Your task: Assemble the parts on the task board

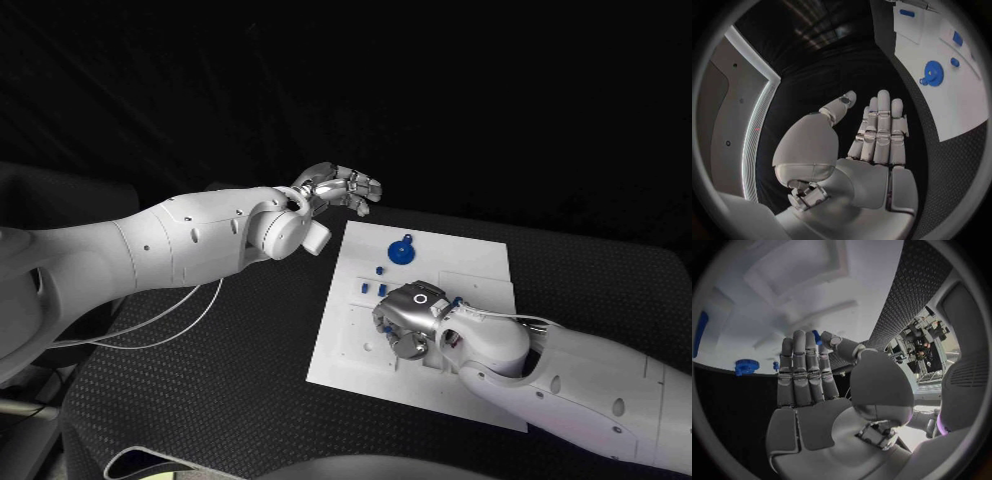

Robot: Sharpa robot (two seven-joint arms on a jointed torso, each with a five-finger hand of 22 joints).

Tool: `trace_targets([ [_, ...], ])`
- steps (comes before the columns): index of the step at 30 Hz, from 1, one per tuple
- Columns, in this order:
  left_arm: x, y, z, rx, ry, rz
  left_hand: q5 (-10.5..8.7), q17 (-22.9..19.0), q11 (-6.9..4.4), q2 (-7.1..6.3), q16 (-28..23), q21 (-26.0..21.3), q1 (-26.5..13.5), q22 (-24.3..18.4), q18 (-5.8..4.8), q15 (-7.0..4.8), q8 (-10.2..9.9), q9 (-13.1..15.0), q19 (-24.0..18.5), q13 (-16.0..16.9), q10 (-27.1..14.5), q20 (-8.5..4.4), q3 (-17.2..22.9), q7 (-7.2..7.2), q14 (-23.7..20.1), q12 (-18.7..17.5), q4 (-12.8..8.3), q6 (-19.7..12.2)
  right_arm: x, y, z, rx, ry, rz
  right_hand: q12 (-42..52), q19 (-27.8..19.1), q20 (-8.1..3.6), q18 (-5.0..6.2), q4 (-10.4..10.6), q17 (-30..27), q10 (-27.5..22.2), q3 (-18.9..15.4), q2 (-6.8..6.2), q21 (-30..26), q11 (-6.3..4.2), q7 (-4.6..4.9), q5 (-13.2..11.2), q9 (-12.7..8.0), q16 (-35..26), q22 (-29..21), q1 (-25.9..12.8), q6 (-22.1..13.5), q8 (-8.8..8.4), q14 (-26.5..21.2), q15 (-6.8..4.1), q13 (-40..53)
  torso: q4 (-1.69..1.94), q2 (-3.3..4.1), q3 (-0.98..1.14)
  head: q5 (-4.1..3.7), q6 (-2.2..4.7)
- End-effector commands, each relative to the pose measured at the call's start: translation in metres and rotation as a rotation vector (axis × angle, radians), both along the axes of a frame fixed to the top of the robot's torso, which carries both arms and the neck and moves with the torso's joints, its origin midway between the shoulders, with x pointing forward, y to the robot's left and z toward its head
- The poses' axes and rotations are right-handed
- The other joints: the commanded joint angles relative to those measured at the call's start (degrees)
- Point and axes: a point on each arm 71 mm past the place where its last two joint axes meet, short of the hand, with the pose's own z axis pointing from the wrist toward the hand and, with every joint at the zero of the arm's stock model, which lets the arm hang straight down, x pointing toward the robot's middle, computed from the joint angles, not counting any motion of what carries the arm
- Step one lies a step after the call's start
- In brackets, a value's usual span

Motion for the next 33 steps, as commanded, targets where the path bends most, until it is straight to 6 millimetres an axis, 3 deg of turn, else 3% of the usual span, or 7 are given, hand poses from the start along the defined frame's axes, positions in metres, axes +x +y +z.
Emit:
trace_targets([
  [1,0.0,-0.003,0.001,-0.012,0.0,-0.016,-0.2,0.1,-0.03,-0.29,-0.29,-0.34,-0.13,0.07,1.07,0.11,0.16,-0.07,0.1,-0.1,-0.41,0.29,-0.07,-0.04,0.4,-0.21,0.15,-0.47,-0.003,-0.001,-0.01,-0.051,0.029,0.005,-0.26,0.31,0.13,0.36,-0.18,0.09,0.31,0.13,0.2,0.18,-0.2,0.04,-0.17,-0.02,-0.17,1.01,-0.33,0.25,0.2,0.42,0.02,-0.02,0.0,-0.01,0.04,-0.06,0.03],
  [13,-0.001,-0.003,0.001,-0.013,0.003,-0.019,-0.22,0.19,-0.02,-0.33,-0.38,-0.4,-0.17,0.1,1.07,0.13,0.16,-0.08,0.11,-0.11,-0.46,0.3,-0.11,-0.01,0.4,-0.21,0.2,-0.56,0.001,-0.004,-0.008,-0.009,0.007,-0.026,-1.51,-0.93,0.53,0.32,0.13,0.18,-0.9,0.84,-0.35,-0.23,0.44,0.58,-0.33,-0.14,-1.37,0.98,-0.79,-0.91,-0.73,-0.6,0.57,0.11,-0.03,0.01,0.05,-0.23,0.23],
  [18,-0.001,-0.001,0.001,-0.011,0.004,-0.017,-0.24,0.23,-0.01,-0.34,-0.42,-0.42,-0.18,0.12,1.07,0.13,0.16,-0.09,0.11,-0.11,-0.48,0.31,-0.12,0.0,0.4,-0.22,0.21,-0.59,0.001,-0.006,-0.006,0.029,0.023,-0.033,-4.16,-4.47,1.25,-0.36,1.81,-0.66,-4.84,0.46,-4.73,-1.46,2.33,2.24,-0.39,-1.01,-4.07,1.12,-2.58,-4.69,-3.04,-4.21,2.28,-0.67,-0.03,-0.03,0.08,-0.29,0.35],
  [21,-0.001,-0.001,0.001,-0.011,0.004,-0.016,-0.25,0.27,0.01,-0.38,-0.46,-0.45,-0.19,0.14,1.07,0.14,0.15,-0.1,0.11,-0.13,-0.53,0.31,-0.14,0.02,0.4,-0.23,0.22,-0.65,0.001,-0.008,-0.004,0.051,0.018,-0.038,-4.53,-7.4,1.65,-1.02,2.29,-1.65,-8.58,-0.71,-6.35,-2.38,3.79,3.32,-0.42,-1.52,-6.05,1.31,-2.89,-7.07,-4.25,-6.99,3.79,-1.92,-0.05,-0.02,0.07,-0.47,0.46],
  [22,-0.001,0.0,0.001,-0.011,0.004,-0.015,-0.25,0.28,0.01,-0.39,-0.47,-0.45,-0.19,0.14,1.07,0.14,0.14,-0.11,0.11,-0.13,-0.54,0.31,-0.14,0.02,0.4,-0.23,0.22,-0.66,0.001,-0.009,-0.003,0.063,0.011,-0.041,-4.55,-8.28,1.78,-1.25,2.17,-1.95,-9.73,-1.48,-6.67,-2.61,4.2,3.37,-0.37,-1.63,-6.6,1.35,-3.15,-7.54,-4.45,-7.78,4.24,-2.35,-0.05,-0.01,0.05,-0.51,0.47],
  [25,-0.001,0.001,0.001,-0.01,0.004,-0.014,-0.26,0.31,0.02,-0.41,-0.49,-0.47,-0.19,0.15,1.07,0.15,0.14,-0.11,0.11,-0.13,-0.57,0.32,-0.15,0.03,0.4,-0.24,0.22,-0.7,0.001,-0.012,0.001,0.09,-0.005,-0.05,-4.49,-10.01,1.99,-1.65,1.65,-2.53,-11.62,-3.74,-7.01,-2.79,4.88,1.98,-0.49,-1.82,-7.53,1.44,-3.77,-8.76,-4.83,-9.06,4.93,-3.29,-0.05,0.0,0.03,-0.56,0.54],
  [33,-0.001,0.003,0.001,-0.009,0.005,-0.011,-0.27,0.39,0.04,-0.46,-0.58,-0.53,-0.17,0.18,1.08,0.17,0.13,-0.13,0.1,-0.15,-0.63,0.33,-0.16,0.06,0.38,-0.24,0.22,-0.79,0.003,-0.02,0.025,0.148,-0.039,-0.047,-4.18,-11.5,2.09,-1.95,0.71,-2.84,-13.06,-5.84,-7.14,-2.7,5.41,1.68,-0.49,-1.77,-8.07,1.46,-4.56,-9.58,-4.79,-10.01,5.38,-4.3,-0.06,-0.03,0.03,-1.06,1.23],
])
